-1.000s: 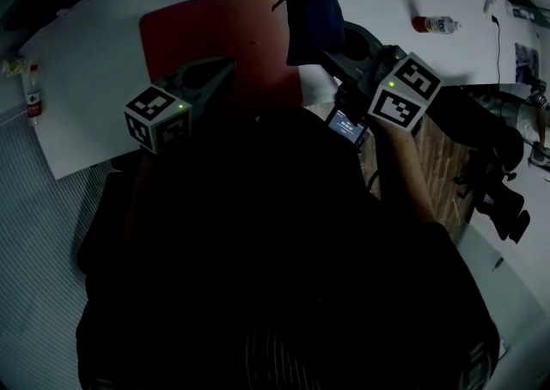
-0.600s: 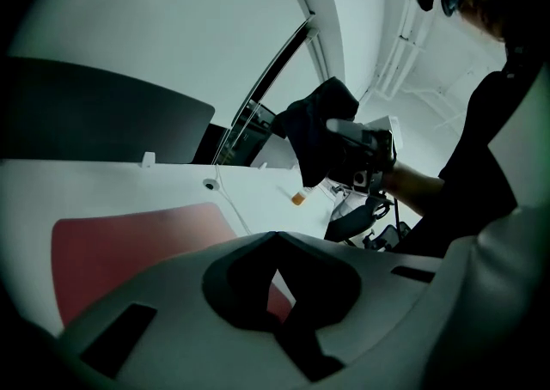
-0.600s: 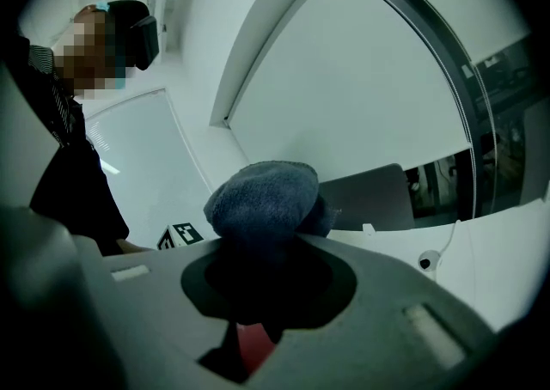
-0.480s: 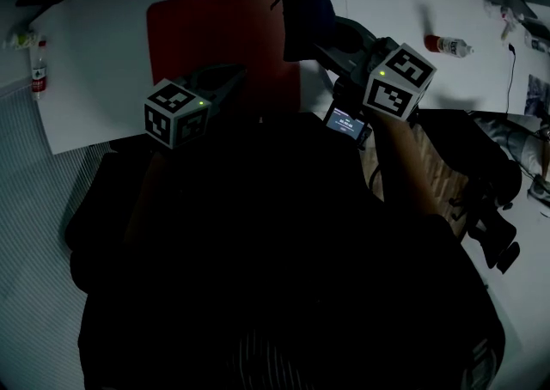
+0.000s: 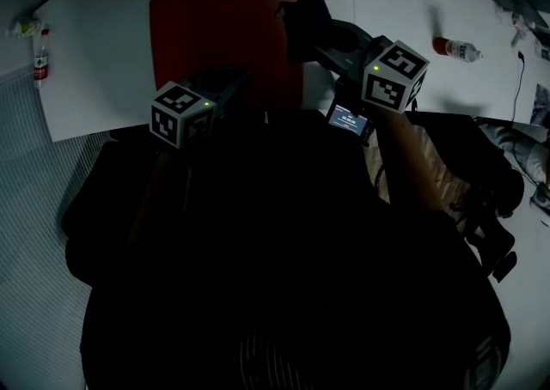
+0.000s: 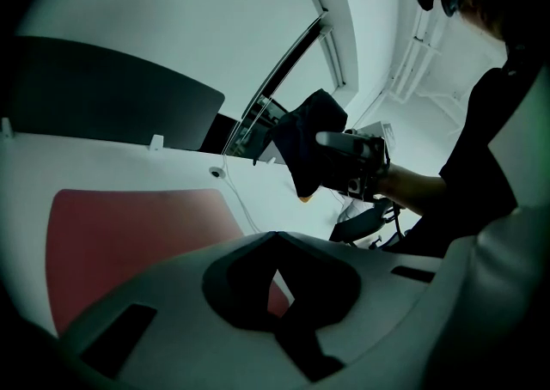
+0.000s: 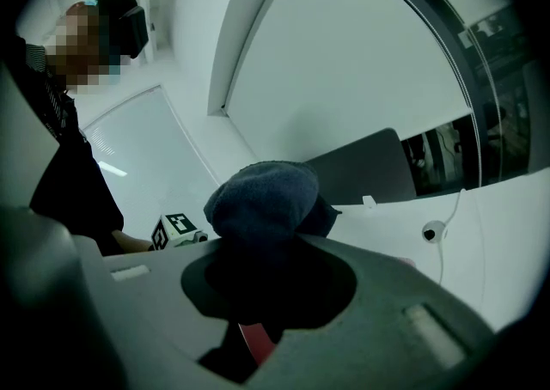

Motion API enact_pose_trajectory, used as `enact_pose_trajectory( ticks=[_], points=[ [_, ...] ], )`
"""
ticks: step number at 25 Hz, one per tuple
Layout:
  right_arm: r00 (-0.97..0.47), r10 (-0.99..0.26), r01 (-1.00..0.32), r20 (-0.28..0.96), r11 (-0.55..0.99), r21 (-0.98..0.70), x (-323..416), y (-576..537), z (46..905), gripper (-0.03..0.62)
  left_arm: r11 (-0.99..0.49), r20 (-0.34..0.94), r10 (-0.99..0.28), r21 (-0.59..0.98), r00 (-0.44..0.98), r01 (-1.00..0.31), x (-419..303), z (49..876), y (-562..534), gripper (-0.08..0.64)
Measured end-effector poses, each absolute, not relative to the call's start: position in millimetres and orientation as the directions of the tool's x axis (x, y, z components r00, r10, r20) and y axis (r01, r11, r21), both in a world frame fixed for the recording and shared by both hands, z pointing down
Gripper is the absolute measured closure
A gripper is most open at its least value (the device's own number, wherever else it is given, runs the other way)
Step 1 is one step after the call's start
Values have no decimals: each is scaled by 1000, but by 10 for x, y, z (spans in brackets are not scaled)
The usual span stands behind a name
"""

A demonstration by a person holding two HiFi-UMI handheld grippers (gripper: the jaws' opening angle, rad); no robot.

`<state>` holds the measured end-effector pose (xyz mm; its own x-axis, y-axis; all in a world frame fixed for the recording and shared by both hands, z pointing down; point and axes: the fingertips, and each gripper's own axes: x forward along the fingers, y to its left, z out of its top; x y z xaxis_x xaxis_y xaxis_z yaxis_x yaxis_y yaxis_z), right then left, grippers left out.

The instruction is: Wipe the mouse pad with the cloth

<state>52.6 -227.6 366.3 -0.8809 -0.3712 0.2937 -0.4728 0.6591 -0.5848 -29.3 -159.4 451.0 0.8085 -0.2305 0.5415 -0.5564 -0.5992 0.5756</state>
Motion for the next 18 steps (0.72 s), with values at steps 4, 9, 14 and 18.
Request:
enact_pose_trajectory(
  ticks=[4,9,14,18],
  points=[
    [-884,-358,-467,301,658,-590,498,-2250,3780,523,-579,567,-234,571,790,-582,-351,4674,-1571,552],
    [-888,-337,-459,312,656,-599,526,-2201,3913,523,-557,600,-232,563,766,-610,-381,4830,-1547,552],
    [-884,-327,-467,334,651,-598,576,-2205,4105,523,-548,630,-224,549,743,-631,-397,4975,-1566,552],
    [-886,-307,-463,348,639,-614,567,-2209,4290,523,-526,651,-205,557,731,-643,-418,5127,-1574,552]
  ],
)
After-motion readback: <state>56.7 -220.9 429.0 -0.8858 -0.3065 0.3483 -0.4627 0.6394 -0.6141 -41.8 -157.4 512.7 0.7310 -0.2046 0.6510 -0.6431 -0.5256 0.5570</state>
